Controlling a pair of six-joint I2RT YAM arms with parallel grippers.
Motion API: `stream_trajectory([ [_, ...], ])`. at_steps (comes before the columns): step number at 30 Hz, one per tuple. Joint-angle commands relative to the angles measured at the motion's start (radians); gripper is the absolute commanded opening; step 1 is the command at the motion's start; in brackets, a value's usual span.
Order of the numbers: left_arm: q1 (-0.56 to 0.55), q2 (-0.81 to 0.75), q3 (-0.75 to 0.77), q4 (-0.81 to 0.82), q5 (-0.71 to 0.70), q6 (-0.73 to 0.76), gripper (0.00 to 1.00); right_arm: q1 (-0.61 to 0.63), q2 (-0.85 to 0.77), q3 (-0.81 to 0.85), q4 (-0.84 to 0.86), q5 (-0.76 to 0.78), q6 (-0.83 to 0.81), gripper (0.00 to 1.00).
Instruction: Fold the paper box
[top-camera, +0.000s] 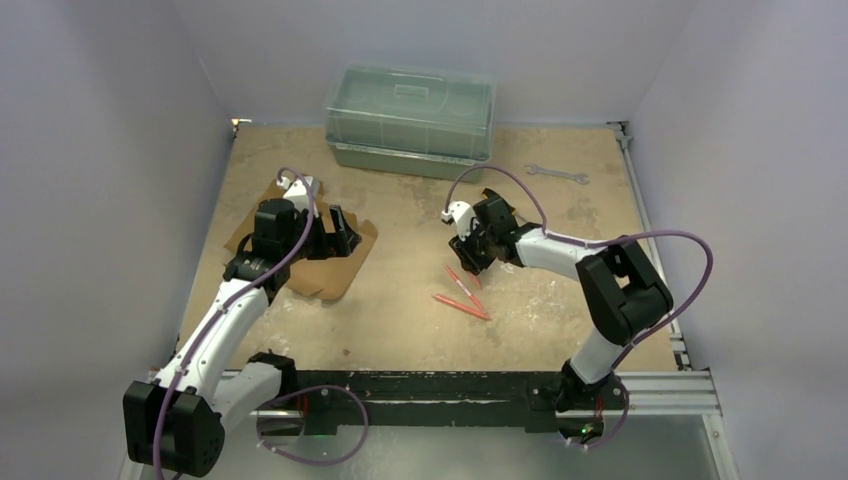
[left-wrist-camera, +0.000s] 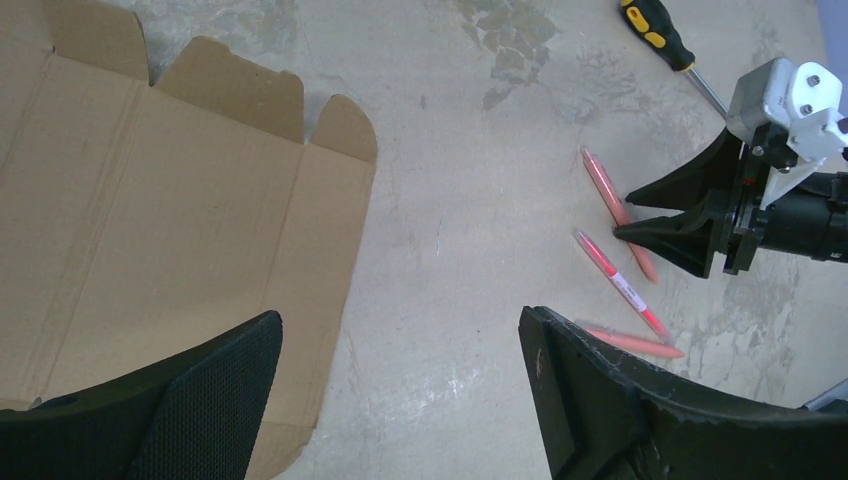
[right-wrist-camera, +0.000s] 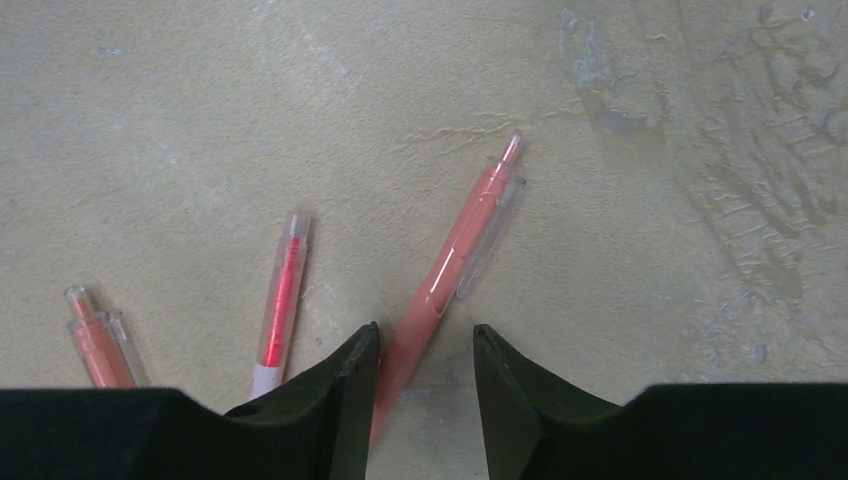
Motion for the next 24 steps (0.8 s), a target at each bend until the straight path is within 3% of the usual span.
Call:
stream_trajectory([
  [1, -0.004, -0.016, 0.04, 0.042, 0.008, 0.024, 0.88, 0.003, 0.011, 0.039, 0.014, 0.058, 0.009, 0.4],
  [10, -0.004, -0.019, 0.036, 0.049, 0.028, 0.024, 0.88, -0.026, -0.01, 0.031, 0.03, 0.15, 0.007, 0.2],
  [15, -0.004, -0.035, 0.008, 0.105, 0.107, 0.029, 0.88, -0.127, -0.042, 0.031, 0.037, 0.183, -0.038, 0.17],
  [21, -0.004, -0.033, -0.002, 0.126, 0.153, 0.019, 0.88, -0.186, -0.045, 0.027, 0.072, 0.308, -0.091, 0.22],
  [24, -0.004, -0.029, -0.005, 0.134, 0.175, 0.012, 0.88, -0.205, -0.06, 0.026, 0.063, 0.303, -0.1, 0.41],
])
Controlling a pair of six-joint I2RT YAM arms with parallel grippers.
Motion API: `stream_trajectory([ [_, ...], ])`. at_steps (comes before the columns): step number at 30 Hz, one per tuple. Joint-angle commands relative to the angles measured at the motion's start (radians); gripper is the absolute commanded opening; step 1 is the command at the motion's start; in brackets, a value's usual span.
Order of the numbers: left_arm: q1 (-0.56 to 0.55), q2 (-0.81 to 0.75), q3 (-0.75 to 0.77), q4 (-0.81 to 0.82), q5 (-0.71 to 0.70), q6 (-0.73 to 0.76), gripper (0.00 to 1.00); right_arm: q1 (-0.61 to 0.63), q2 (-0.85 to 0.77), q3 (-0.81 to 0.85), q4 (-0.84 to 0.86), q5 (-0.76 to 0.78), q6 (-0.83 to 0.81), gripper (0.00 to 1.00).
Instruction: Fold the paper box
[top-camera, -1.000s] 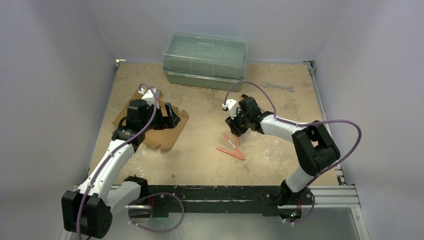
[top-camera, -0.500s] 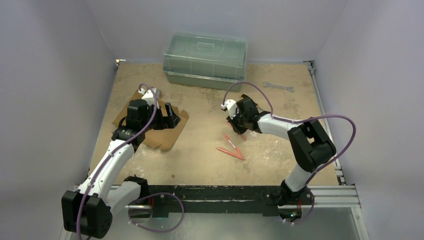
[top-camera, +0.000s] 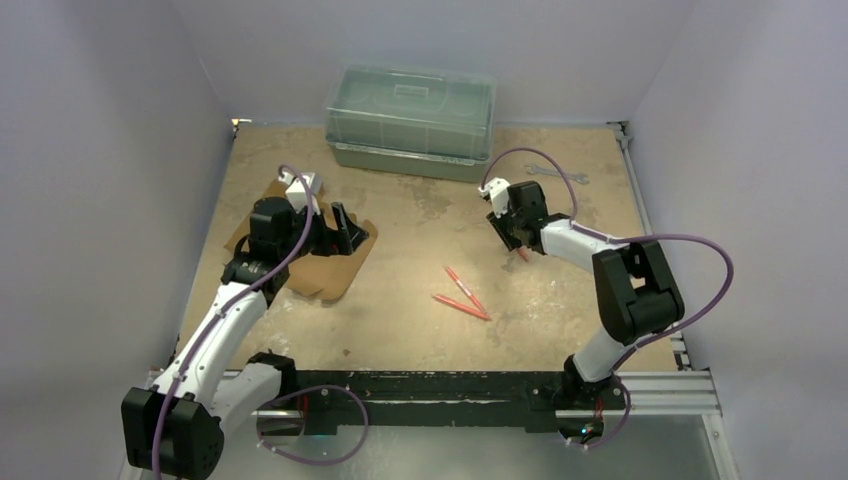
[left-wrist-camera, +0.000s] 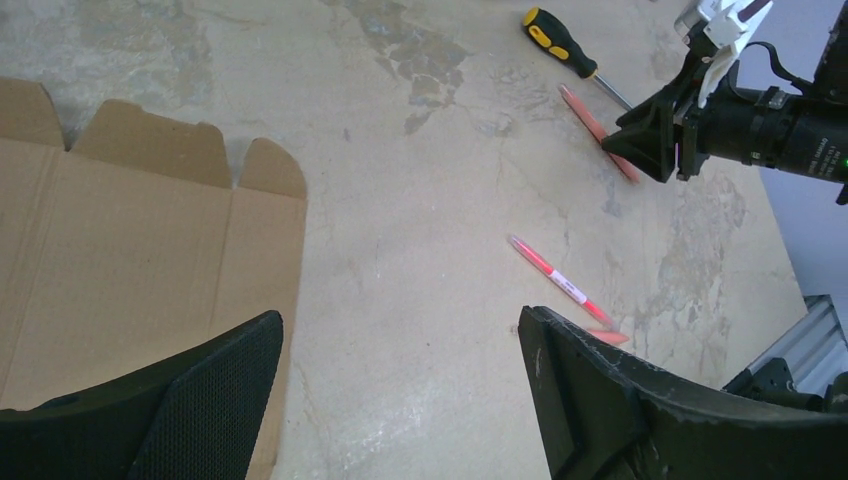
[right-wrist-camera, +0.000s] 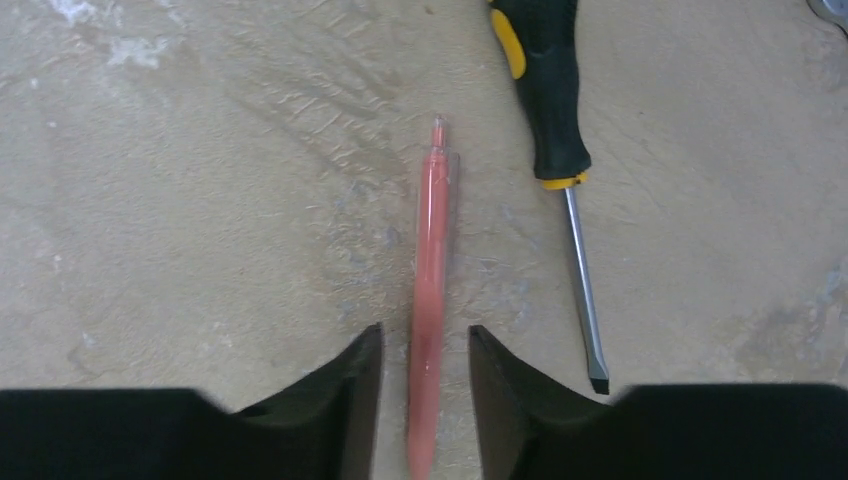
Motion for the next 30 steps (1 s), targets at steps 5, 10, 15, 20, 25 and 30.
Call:
stream_trajectory([
  [5, -0.028, -0.019, -0.02, 0.06, 0.075, -0.023, 0.88, -0.053, -0.151, 0.005, -0.019, -0.073, -0.072, 0.64],
  [10, -0.127, -0.042, -0.062, 0.081, 0.034, -0.133, 0.87, -0.073, -0.269, -0.028, -0.215, -0.489, -0.276, 0.77],
  [15, -0.281, 0.001, -0.077, 0.038, -0.172, -0.267, 0.76, -0.073, -0.339, -0.069, -0.364, -0.805, -0.464, 0.85],
  [20, -0.442, 0.127, -0.017, -0.061, -0.425, -0.3, 0.68, -0.027, -0.347, -0.113, -0.324, -0.857, -0.424, 0.84],
  [25, -0.452, 0.208, 0.03, -0.128, -0.562, -0.284, 0.6, 0.133, -0.315, -0.15, -0.113, -0.564, -0.176, 0.75],
  [30, -0.451, 0.199, -0.007, -0.109, -0.553, -0.306, 0.57, 0.198, -0.219, -0.109, -0.072, -0.42, -0.102, 0.64],
])
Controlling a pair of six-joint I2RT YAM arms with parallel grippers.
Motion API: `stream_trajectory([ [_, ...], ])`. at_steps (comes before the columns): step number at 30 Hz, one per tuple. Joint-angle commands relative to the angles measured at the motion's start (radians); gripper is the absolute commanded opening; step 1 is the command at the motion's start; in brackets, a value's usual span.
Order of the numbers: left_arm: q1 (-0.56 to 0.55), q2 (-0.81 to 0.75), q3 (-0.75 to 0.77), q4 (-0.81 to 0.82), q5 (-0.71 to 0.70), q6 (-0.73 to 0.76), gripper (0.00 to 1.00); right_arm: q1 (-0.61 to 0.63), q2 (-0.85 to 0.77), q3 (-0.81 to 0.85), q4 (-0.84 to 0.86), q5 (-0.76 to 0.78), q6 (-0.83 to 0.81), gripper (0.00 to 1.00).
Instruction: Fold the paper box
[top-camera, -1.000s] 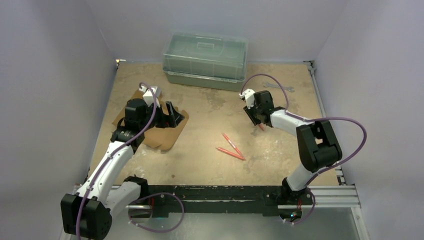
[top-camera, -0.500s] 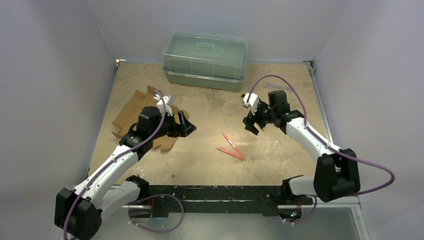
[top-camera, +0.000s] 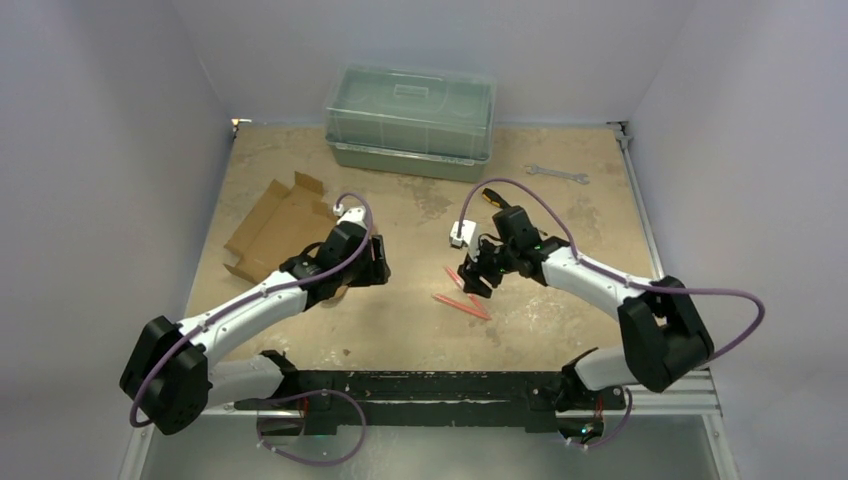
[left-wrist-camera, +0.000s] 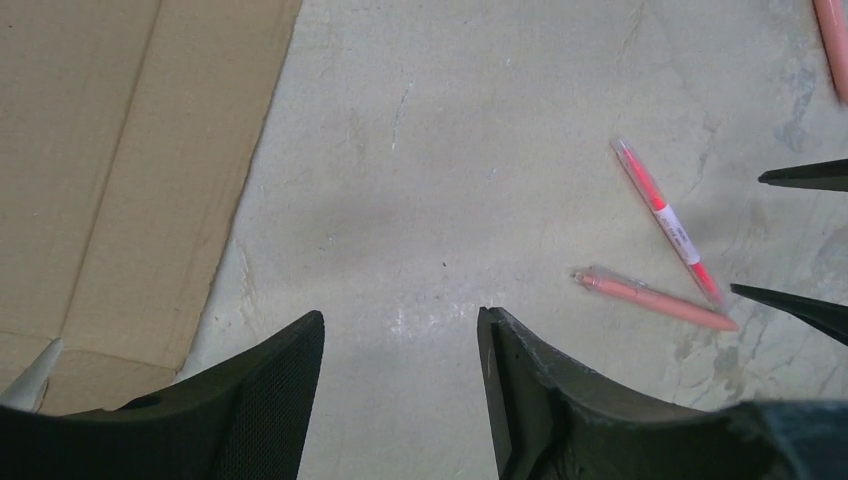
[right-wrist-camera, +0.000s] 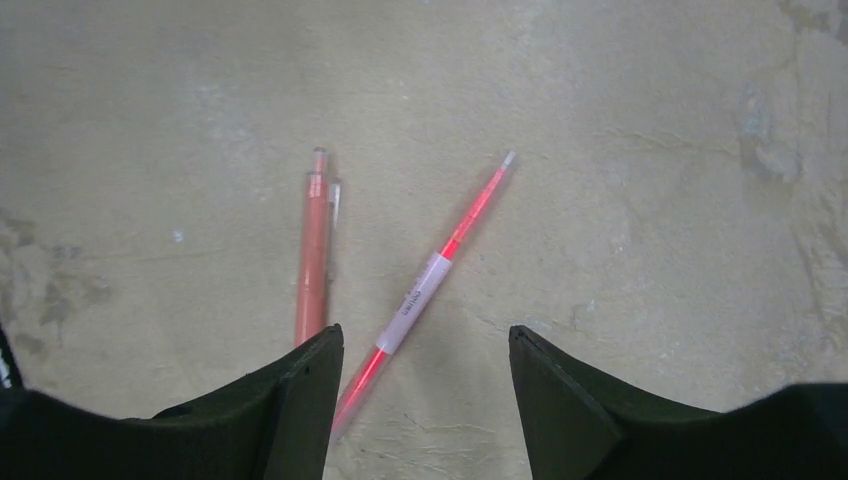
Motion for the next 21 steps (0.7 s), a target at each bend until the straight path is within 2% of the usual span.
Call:
stream_trajectory([
  [1, -0.002, -0.03, 0.001, 0.009, -0.056, -0.038, 0.57, 0.045, 0.065, 0.042, 0.097, 0.178, 0.115, 0.64],
  [7, -0.002, -0.086, -0.046, 0.012, -0.052, -0.066, 0.57, 0.091, 0.16, 0.076, 0.083, 0.227, 0.123, 0.64],
  [10, -0.002, -0.103, -0.054, 0.005, -0.041, -0.066, 0.57, 0.102, 0.182, 0.085, 0.088, 0.275, 0.127, 0.6],
  [18, -0.002, -0.156, -0.06, -0.001, -0.025, -0.053, 0.56, 0.097, 0.203, 0.095, 0.112, 0.4, 0.155, 0.27],
  [21, -0.002, -0.173, -0.068, -0.002, -0.016, -0.052, 0.56, 0.049, 0.19, 0.104, 0.127, 0.45, 0.166, 0.16],
])
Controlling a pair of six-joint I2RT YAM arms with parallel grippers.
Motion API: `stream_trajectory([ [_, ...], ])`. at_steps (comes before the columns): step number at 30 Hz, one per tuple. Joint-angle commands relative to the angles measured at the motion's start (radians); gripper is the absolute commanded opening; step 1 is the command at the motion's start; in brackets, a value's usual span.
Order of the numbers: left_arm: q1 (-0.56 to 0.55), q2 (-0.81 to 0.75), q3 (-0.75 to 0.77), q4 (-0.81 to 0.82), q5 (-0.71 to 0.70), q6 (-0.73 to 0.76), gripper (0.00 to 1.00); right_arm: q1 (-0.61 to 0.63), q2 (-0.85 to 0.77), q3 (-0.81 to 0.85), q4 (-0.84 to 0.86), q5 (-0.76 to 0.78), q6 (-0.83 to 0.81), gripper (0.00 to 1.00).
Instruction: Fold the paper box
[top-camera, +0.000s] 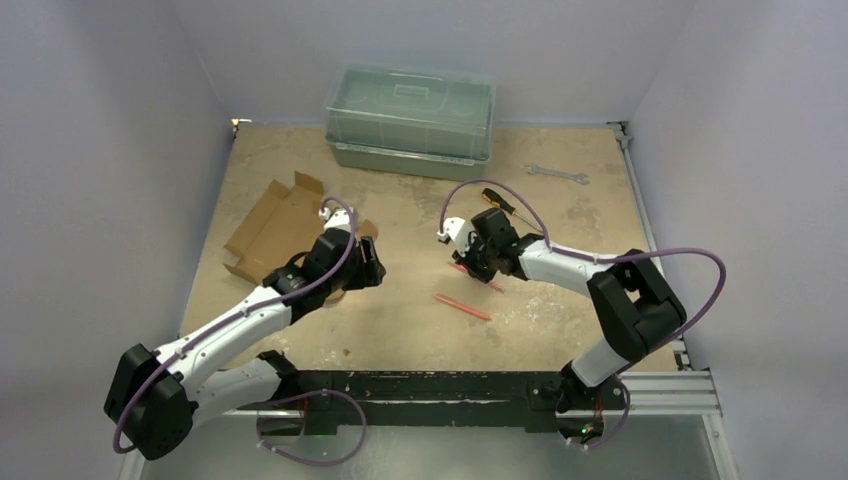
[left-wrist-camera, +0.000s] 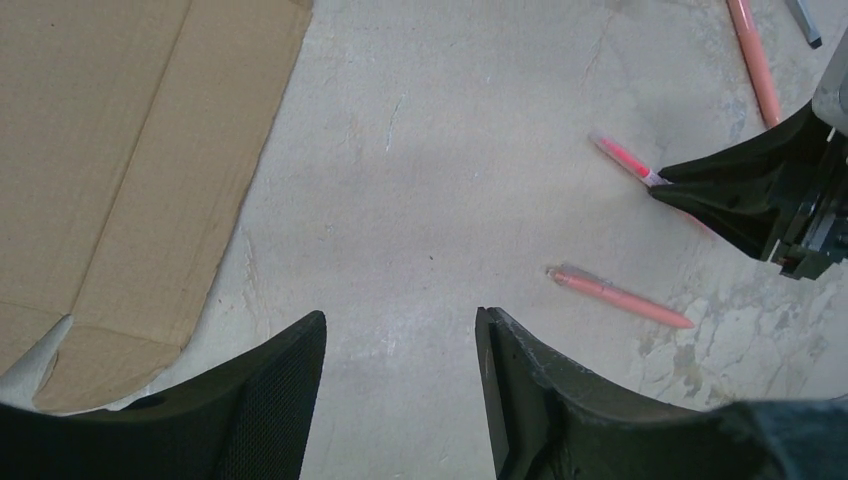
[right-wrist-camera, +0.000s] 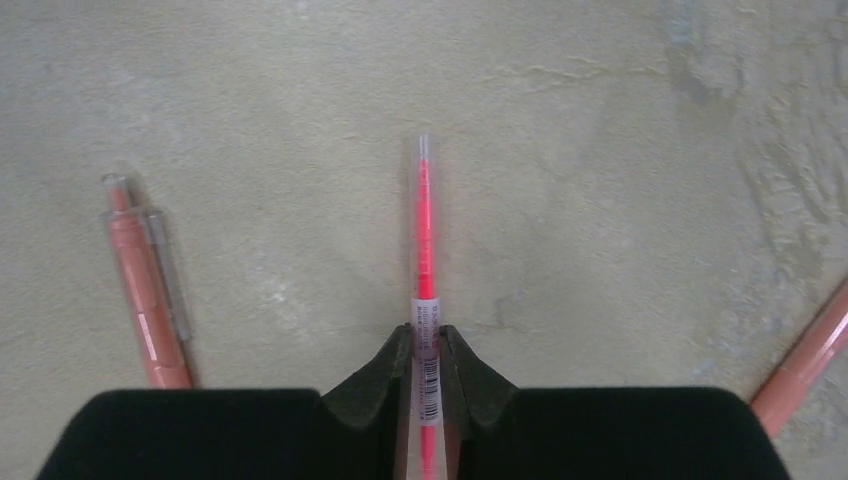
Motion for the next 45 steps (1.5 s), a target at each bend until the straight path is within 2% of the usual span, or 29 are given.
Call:
stream_trajectory([
  [1, -0.002, -0.042, -0.019, 0.005, 0.016, -0.003, 0.56, -0.075, -0.015, 0.05, 0.055, 0.105, 0.038, 0.13],
  [5, -0.001, -0.068, -0.044, 0.015, 0.031, -0.009, 0.56, -0.174, -0.024, 0.077, 0.109, 0.207, 0.031, 0.09],
  [8, -0.002, -0.069, -0.047, 0.023, 0.046, -0.007, 0.56, -0.184, -0.002, 0.088, 0.127, 0.281, 0.014, 0.14],
  [9, -0.002, -0.068, -0.043, 0.021, 0.05, -0.005, 0.55, -0.185, 0.004, 0.088, 0.13, 0.288, 0.014, 0.19],
  [10, -0.002, -0.069, -0.042, 0.02, 0.053, -0.005, 0.55, -0.184, 0.008, 0.087, 0.133, 0.3, 0.014, 0.32],
  [12, -0.002, -0.08, -0.04, 0.016, 0.06, -0.006, 0.55, -0.187, -0.005, 0.085, 0.136, 0.314, 0.014, 0.49],
  [13, -0.001, -0.09, -0.042, 0.012, 0.061, -0.01, 0.55, -0.188, -0.023, 0.083, 0.132, 0.306, 0.015, 0.54],
  [15, -0.002, -0.116, -0.047, 0.005, 0.062, -0.016, 0.55, -0.19, -0.075, 0.075, 0.118, 0.253, 0.009, 0.58],
  [18, -0.001, -0.148, -0.049, -0.015, 0.061, -0.017, 0.55, -0.19, -0.166, 0.053, 0.047, 0.054, -0.05, 0.62],
  [20, -0.002, -0.165, -0.047, -0.021, 0.064, -0.009, 0.55, -0.189, -0.213, 0.047, -0.082, -0.164, -0.155, 0.62],
  [22, -0.002, -0.178, -0.047, -0.019, 0.065, -0.005, 0.55, -0.184, -0.241, 0.035, -0.23, -0.502, -0.298, 0.64],
  [23, -0.002, -0.181, -0.047, -0.018, 0.063, -0.004, 0.55, -0.168, -0.248, 0.024, -0.297, -0.604, -0.372, 0.66],
  [24, -0.002, -0.182, -0.047, -0.017, 0.062, -0.003, 0.55, -0.136, -0.256, 0.013, -0.334, -0.644, -0.417, 0.67],
  [26, -0.002, -0.179, -0.047, -0.019, 0.053, -0.012, 0.55, -0.059, -0.273, -0.039, -0.287, -0.579, -0.402, 0.69],
  [30, -0.002, -0.177, -0.061, -0.011, 0.038, -0.047, 0.55, 0.072, -0.239, -0.099, -0.13, -0.337, -0.312, 0.74],
  [35, -0.002, -0.173, -0.062, -0.006, 0.029, -0.052, 0.55, 0.192, -0.149, -0.11, -0.023, -0.083, -0.258, 0.74],
  [37, -0.002, -0.169, -0.058, -0.007, 0.028, -0.049, 0.55, 0.226, -0.116, -0.106, 0.003, -0.004, -0.246, 0.69],
  [41, -0.002, -0.169, -0.055, -0.008, 0.025, -0.047, 0.55, 0.25, -0.077, -0.099, 0.029, 0.086, -0.235, 0.51],
  [45, -0.002, -0.177, -0.06, -0.013, 0.017, -0.042, 0.55, 0.25, -0.064, -0.094, 0.025, 0.107, -0.232, 0.24],
])
